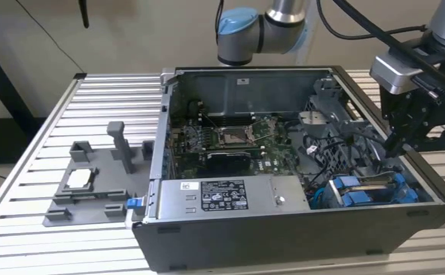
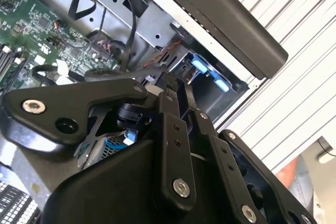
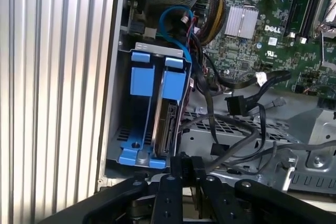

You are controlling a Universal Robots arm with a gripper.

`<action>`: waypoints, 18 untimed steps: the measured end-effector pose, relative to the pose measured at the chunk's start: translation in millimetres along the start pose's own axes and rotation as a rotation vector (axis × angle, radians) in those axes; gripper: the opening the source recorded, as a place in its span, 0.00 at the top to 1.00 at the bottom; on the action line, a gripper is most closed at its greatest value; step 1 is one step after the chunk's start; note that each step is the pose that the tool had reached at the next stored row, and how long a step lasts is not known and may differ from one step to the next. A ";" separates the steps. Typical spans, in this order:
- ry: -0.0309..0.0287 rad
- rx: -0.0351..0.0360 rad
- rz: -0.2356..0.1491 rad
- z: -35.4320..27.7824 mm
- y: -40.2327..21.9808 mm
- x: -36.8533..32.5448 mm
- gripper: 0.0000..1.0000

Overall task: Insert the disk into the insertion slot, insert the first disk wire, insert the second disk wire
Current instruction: 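Insert the first disk wire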

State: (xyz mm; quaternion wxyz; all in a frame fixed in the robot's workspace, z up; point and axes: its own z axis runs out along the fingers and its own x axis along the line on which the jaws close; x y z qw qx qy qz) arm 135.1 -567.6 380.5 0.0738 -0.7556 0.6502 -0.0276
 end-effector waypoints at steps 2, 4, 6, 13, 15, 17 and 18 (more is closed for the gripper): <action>0.0053 -0.0073 0.000 0.8 -2.4 0.4 0.81; 0.0107 -0.0158 -0.001 1.5 -4.2 0.8 0.81; 0.0143 -0.0214 0.005 2.7 -4.7 0.9 0.81; 0.0296 -0.0191 0.115 9.9 -3.7 1.3 0.81; 0.0338 -0.0240 0.132 10.7 -3.5 1.4 0.81; 0.0362 -0.0393 0.136 11.0 -4.0 1.5 0.81; 0.0366 -0.0504 0.138 11.3 -4.4 1.6 0.81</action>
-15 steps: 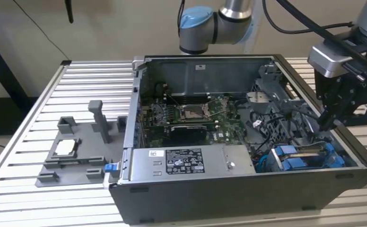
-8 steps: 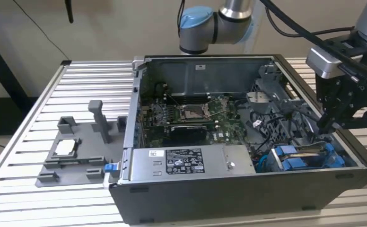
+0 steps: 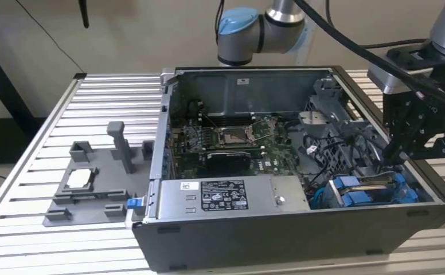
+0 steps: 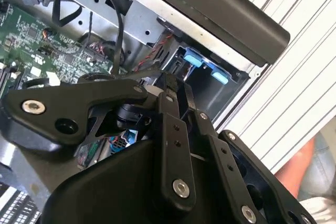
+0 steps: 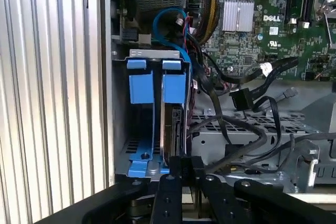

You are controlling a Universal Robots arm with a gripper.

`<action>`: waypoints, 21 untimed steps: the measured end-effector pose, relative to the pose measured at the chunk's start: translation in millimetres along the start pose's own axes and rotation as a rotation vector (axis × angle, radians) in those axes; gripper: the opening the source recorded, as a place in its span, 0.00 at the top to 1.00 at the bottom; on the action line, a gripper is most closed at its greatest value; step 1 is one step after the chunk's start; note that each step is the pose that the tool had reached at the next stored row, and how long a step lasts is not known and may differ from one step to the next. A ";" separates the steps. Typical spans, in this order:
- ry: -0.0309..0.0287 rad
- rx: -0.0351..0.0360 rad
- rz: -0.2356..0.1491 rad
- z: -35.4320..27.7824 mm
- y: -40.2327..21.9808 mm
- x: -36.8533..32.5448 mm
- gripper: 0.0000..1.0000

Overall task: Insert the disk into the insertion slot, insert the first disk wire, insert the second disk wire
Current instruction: 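Insert the first disk wire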

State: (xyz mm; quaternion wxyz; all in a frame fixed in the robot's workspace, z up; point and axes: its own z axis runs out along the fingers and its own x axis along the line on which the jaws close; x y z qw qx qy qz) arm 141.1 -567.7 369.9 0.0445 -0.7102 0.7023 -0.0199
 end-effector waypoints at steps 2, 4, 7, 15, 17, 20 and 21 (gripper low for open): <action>0.0029 -0.0238 0.001 0.2 -1.1 0.0 0.81; 0.0057 -0.0473 0.003 0.5 -2.2 0.0 0.81; 0.0073 -0.0768 0.005 1.4 -3.6 0.0 0.81; 0.0082 -0.1160 0.034 6.3 -3.5 0.2 0.81; 0.0088 -0.1267 0.037 7.3 -4.4 0.3 0.81; 0.0079 -0.1335 0.039 10.5 -7.0 0.4 0.81; 0.0068 -0.1341 0.039 11.5 -8.2 0.5 0.81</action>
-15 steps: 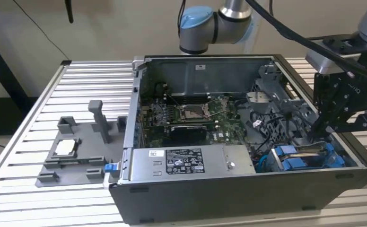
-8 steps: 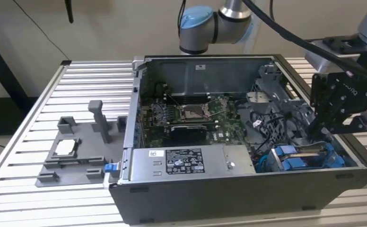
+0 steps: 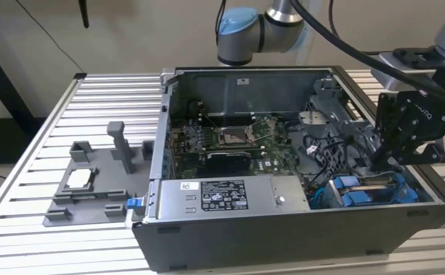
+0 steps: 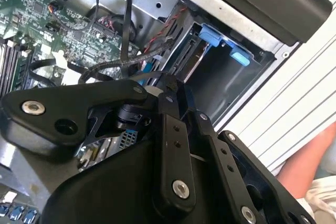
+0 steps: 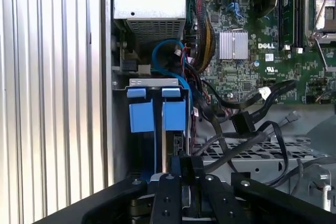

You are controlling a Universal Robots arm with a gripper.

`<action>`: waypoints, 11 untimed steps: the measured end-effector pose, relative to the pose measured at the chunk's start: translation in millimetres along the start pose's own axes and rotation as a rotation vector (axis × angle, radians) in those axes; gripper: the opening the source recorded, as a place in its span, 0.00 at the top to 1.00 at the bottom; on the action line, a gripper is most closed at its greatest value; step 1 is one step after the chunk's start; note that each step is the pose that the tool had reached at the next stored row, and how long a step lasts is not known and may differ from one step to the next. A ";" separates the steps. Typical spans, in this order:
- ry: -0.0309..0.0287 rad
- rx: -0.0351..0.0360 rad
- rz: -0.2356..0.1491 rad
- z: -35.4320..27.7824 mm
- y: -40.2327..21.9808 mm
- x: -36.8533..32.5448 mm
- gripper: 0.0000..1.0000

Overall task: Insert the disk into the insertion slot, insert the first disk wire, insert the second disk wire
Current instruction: 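Insert the first disk wire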

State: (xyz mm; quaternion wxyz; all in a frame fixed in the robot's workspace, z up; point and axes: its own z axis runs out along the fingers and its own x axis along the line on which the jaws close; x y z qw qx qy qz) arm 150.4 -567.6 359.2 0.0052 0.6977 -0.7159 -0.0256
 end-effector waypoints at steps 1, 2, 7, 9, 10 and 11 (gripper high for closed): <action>-0.0018 -0.0006 0.000 1.0 -1.6 0.0 0.81; -0.0045 -0.0012 0.000 1.9 -3.6 0.1 0.81; -0.0120 -0.0036 0.000 5.1 -13.1 0.5 0.81; -0.0123 -0.0044 0.000 7.2 -15.6 0.6 0.81; -0.0123 -0.0045 0.000 8.2 -16.1 0.6 0.81; -0.0123 -0.0045 0.000 9.1 -16.2 0.7 0.81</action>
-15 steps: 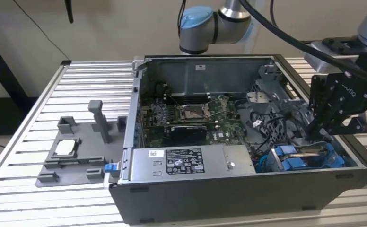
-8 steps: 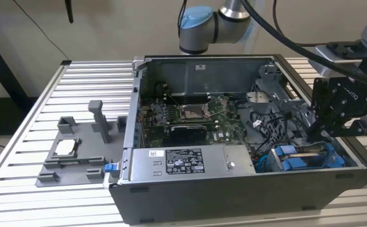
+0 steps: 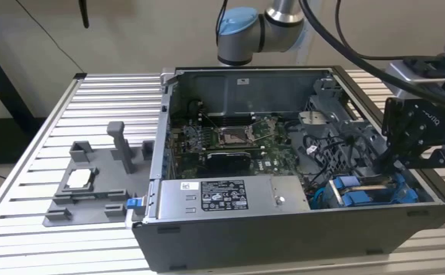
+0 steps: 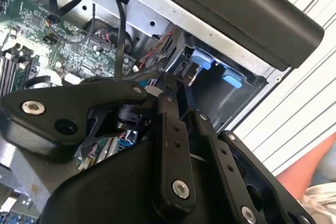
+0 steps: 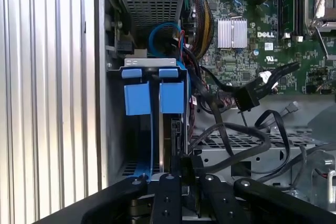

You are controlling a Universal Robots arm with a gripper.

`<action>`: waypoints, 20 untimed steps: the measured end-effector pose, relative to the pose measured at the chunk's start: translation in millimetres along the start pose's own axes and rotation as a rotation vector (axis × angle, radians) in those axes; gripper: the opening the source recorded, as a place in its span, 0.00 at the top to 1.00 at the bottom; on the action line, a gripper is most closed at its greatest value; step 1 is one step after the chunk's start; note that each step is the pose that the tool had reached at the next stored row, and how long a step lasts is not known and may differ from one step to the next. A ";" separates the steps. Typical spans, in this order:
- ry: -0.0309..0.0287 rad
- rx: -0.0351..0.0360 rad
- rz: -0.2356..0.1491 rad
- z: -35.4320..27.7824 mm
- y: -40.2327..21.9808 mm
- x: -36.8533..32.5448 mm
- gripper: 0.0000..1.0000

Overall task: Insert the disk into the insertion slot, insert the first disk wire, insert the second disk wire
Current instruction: 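Insert the first disk wire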

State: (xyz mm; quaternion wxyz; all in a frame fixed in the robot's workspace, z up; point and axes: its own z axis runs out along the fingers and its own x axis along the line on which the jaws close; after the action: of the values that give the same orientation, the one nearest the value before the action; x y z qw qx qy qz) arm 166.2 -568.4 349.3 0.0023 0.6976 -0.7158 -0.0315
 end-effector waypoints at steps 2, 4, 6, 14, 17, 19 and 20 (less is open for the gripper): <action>0.0001 0.0000 0.000 1.4 -0.2 0.0 0.81; -0.0003 -0.0001 0.000 3.1 -0.4 0.1 0.81; -0.0004 -0.0001 0.000 4.6 -1.1 0.2 0.81; -0.0015 0.0000 0.000 7.9 -2.9 0.5 0.81; -0.0015 0.0000 0.001 8.5 -3.0 0.7 0.81; -0.0014 0.0000 0.001 8.9 -3.1 0.8 0.81; -0.0013 0.0001 0.002 9.1 -3.1 0.8 0.81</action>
State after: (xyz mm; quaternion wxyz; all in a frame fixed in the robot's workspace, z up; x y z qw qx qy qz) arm 168.8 -569.0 340.1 0.0018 0.6970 -0.7163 -0.0320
